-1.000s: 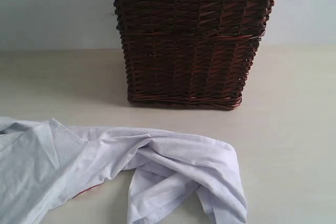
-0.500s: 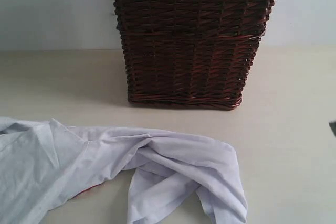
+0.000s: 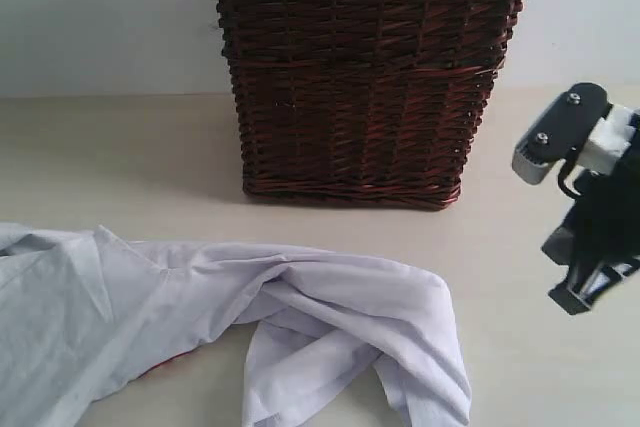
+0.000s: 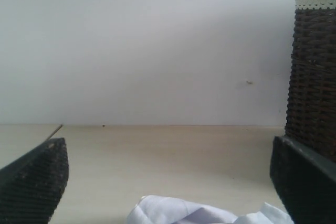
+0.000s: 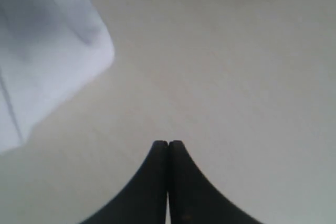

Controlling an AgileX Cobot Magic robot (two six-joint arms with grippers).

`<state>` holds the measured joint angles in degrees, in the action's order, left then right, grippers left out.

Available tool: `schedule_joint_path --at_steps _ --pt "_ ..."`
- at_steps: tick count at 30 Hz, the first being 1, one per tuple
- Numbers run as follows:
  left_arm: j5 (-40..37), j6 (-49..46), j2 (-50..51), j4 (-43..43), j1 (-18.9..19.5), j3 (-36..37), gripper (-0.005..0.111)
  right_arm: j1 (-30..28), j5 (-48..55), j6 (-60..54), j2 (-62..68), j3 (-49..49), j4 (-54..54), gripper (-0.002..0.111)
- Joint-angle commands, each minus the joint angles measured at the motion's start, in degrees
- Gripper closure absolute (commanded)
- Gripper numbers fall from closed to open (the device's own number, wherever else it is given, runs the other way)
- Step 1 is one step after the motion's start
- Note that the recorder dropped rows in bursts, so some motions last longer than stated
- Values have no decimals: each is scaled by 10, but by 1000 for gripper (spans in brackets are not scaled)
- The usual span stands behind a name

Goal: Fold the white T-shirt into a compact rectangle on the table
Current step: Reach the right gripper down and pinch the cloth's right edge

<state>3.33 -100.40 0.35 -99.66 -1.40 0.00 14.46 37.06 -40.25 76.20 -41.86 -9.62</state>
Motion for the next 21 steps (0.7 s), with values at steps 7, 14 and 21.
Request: schedule_joint_path --at_steps 7,14,21 --pt "-2 -1 -3 -3 1 0 2 2 235 -482 108 -94 -501 108" --pt "-2 -1 -3 -3 1 0 2 24 234 -524 174 -94 -556 97" --pt "-2 -1 -3 -3 1 0 2 165 177 -643 206 -94 -471 43"
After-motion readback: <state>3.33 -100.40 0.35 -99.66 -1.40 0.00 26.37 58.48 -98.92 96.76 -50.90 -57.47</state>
